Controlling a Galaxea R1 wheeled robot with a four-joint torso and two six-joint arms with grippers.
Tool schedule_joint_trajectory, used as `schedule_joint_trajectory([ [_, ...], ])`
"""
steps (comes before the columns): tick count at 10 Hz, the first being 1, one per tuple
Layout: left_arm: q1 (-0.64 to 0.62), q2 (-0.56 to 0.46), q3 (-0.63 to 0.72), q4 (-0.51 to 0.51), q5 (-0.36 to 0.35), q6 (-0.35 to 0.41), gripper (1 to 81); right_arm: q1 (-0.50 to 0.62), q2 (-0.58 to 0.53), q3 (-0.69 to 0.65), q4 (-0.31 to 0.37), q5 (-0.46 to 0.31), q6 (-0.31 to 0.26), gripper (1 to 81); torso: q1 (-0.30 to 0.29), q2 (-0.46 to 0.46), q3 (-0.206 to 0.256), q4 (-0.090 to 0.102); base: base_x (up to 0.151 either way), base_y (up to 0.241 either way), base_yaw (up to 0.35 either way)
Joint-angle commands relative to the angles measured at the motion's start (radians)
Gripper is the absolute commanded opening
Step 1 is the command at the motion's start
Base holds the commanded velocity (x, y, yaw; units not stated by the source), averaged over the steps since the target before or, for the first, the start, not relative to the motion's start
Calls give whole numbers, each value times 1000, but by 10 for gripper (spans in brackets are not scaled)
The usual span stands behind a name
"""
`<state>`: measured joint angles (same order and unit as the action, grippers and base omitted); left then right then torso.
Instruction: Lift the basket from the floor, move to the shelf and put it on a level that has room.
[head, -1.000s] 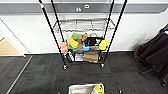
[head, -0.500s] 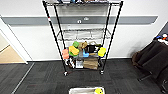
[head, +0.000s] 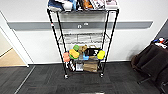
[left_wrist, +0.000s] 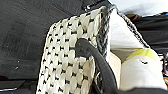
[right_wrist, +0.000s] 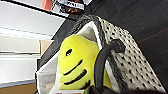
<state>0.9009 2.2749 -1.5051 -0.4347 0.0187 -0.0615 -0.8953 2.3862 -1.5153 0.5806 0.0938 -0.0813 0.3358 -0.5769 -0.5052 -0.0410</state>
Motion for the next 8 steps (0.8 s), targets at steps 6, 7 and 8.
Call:
schedule_joint_trajectory([
  [6,-118,-1,92,28,9,-1,10,66,-48,120,-21,-22,9,10,-165,254,98,0,0,0,0],
  [7,-118,0,92,28,9,-1,10,65,-51,127,-21,-22,8,10,-183,282,120,0,0,0,0],
  [8,-118,0,91,28,10,-1,10,63,-51,124,-21,-22,9,10,-201,311,146,0,0,0,0],
])
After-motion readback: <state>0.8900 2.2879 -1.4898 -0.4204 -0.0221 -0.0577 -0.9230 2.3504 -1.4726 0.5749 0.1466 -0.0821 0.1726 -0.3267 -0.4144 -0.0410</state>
